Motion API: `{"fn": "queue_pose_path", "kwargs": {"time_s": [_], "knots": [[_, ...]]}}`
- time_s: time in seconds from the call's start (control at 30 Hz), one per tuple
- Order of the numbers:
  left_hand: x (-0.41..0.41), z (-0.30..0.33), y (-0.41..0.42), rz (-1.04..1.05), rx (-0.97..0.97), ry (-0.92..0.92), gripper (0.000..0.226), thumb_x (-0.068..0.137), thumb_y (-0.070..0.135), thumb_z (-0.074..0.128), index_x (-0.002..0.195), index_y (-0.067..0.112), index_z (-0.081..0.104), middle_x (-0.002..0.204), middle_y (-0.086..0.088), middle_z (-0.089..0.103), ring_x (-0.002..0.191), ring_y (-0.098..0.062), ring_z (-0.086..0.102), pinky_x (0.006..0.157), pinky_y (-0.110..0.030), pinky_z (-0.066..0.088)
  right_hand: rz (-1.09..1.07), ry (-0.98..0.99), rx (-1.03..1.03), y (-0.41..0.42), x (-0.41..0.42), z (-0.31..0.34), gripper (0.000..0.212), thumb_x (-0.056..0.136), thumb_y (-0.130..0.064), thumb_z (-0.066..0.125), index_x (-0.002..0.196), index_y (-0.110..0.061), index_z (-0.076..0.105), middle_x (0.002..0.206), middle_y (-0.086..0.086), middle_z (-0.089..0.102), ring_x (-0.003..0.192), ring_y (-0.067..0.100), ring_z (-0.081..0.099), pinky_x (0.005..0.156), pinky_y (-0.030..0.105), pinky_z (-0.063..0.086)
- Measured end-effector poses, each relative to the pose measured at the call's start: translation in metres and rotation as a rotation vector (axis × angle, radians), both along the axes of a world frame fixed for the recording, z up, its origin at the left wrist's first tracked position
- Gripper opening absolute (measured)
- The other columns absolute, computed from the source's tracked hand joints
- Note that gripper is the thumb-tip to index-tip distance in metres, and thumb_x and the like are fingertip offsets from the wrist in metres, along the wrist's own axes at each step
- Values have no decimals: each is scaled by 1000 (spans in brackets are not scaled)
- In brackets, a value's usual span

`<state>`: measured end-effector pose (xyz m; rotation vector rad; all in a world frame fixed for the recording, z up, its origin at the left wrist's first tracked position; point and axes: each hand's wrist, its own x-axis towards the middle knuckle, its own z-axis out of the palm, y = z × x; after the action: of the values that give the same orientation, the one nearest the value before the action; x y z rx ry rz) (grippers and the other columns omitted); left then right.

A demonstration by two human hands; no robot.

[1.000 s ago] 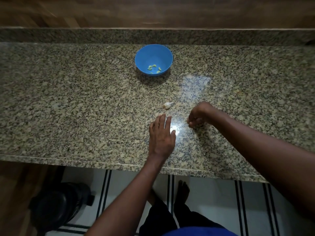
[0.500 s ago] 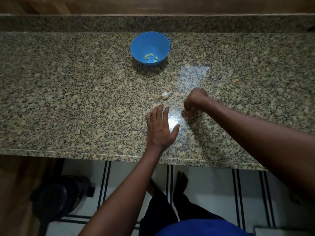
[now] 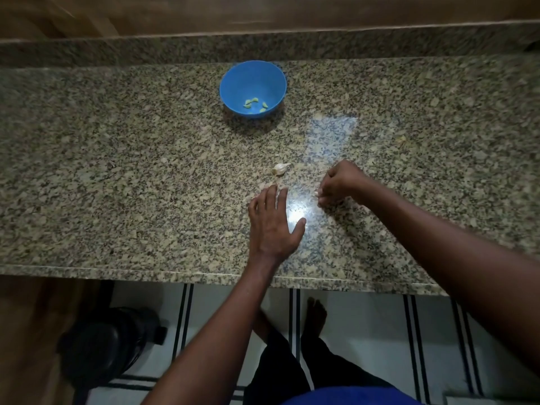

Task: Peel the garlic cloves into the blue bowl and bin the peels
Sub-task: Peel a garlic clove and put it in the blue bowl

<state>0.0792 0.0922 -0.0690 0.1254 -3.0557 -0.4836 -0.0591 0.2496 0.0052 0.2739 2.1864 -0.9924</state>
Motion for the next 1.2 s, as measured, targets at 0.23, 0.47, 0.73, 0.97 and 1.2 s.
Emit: {"fn": "queue_pose_path", "kwargs": {"time_s": [0.23, 0.47, 0.73, 0.97, 1.2], "knots": [[-1, 1, 1, 10, -1, -4, 76, 92, 62, 50, 152, 17, 37, 159, -8, 32, 148, -28, 26, 123, -48, 15, 105, 64, 204, -12, -6, -7, 18, 72, -5, 88, 85, -2, 76, 79, 11, 76, 70, 21, 75, 64, 30, 62], [0, 3, 2, 13, 8, 4, 74, 92, 61, 51, 151, 17, 39, 157, -9, 34, 146, -28, 29, 123, -47, 16, 284, 459, 346, -26, 25, -14, 10, 79, 6, 72, 79, -3, 70, 73, 11, 67, 69, 24, 67, 51, 29, 51], [0, 2, 1, 12, 21, 15, 73, 93, 60, 52, 151, 17, 39, 158, -9, 33, 147, -27, 27, 123, -46, 13, 0, 243, -76, 22, 24, -19, 4, 90, 0, 73, 90, -4, 72, 72, 9, 76, 63, 18, 76, 56, 26, 59], [-5, 17, 3, 77, 369, 128, 31, 100, 29, 63, 129, 19, 65, 128, 0, 59, 120, -13, 48, 97, -34, 48, -69, 194, -317, 16, 40, -2, 10, 87, 3, 76, 95, 2, 72, 78, 14, 77, 74, 27, 78, 73, 41, 63], [-22, 62, -3, 217, 1055, -106, 18, 92, 17, 77, 110, 17, 77, 89, 0, 78, 78, -14, 76, 66, -38, 65, -18, 232, -278, 8, 47, 7, 10, 83, 0, 80, 89, -7, 75, 73, 9, 77, 73, 28, 78, 76, 50, 64]]}}
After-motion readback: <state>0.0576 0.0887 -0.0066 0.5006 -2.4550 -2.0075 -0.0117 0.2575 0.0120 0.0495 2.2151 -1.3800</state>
